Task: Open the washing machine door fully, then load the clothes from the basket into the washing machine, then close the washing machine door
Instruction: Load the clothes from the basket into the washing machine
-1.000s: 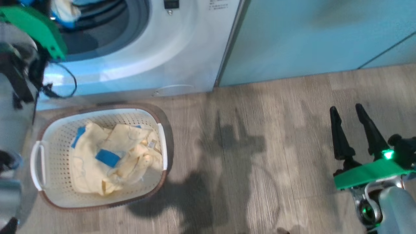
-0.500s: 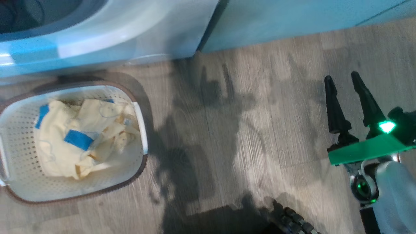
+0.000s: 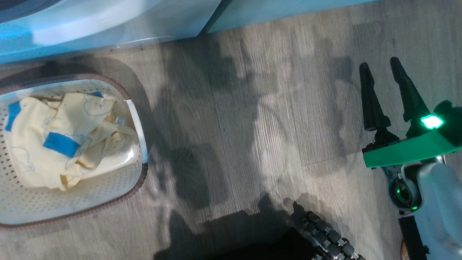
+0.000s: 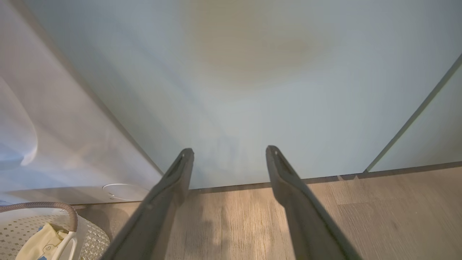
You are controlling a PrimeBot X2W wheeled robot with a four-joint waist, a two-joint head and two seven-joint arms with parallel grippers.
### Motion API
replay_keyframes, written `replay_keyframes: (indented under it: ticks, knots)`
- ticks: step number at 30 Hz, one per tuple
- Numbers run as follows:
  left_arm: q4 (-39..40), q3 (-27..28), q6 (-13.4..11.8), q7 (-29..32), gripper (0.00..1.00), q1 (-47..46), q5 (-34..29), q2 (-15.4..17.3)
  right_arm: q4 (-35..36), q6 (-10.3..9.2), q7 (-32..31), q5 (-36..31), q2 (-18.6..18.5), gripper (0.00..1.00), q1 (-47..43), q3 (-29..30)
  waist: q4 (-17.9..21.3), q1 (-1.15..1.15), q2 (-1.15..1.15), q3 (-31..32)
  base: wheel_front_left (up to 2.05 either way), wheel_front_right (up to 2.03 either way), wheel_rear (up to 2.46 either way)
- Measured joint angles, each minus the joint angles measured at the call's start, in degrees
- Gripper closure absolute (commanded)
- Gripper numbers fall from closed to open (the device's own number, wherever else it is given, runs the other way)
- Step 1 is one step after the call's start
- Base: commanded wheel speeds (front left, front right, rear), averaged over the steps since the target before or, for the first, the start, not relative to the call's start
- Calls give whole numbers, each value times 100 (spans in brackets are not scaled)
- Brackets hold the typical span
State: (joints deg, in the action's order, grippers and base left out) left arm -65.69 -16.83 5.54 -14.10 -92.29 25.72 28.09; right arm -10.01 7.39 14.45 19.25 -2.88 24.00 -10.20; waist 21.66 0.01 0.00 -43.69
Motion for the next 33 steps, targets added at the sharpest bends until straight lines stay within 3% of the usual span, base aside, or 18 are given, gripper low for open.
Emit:
replay_keyframes:
  ticks: [4, 5, 6, 7, 8, 16, 23, 33]
  knots:
    - [-52, 73, -40, -54, 100, -25, 12, 25, 19, 0, 0, 25, 4, 0, 27, -41, 37, 0, 0, -92, 0, 0, 0]
    - [-86, 93, -68, -54, 71, -24, 14, 26, 19, 0, 0, 41, 4, 0, 27, -41, 42, 0, 0, -102, 0, 0, 0]
    - [-85, 96, -77, -54, 51, -16, 1, 32, 19, 0, 0, 40, 4, 0, 27, -41, 43, 0, 0, -108, 0, 0, 0]
    - [-76, 134, -97, -55, 13, -14, 1, 36, 19, 0, 0, 40, 4, 0, 27, -41, 43, -1, 0, -112, 0, 0, 0]
    - [-74, 183, -123, -55, 0, -13, 2, 38, 16, 0, 0, 40, 4, 0, 27, -41, 43, -1, 0, -109, 0, 0, 0]
    - [-679, -20, 94, 322, 0, 304, 36, -122, -30, 0, 0, 37, 5, 0, 21, 29, -58, -1, 0, 140, 0, 0, 0]
    - [-756, -182, 188, 460, 0, 895, 292, -323, -112, 0, 0, -77, 5, 0, -108, 65, -224, -1, 0, 590, 0, 0, 0]
    - [9, -746, 191, 156, 0, 2803, 1063, -541, -209, 0, 0, -178, -79, 0, -862, 280, -471, -2, 0, 1655, 0, 0, 0]
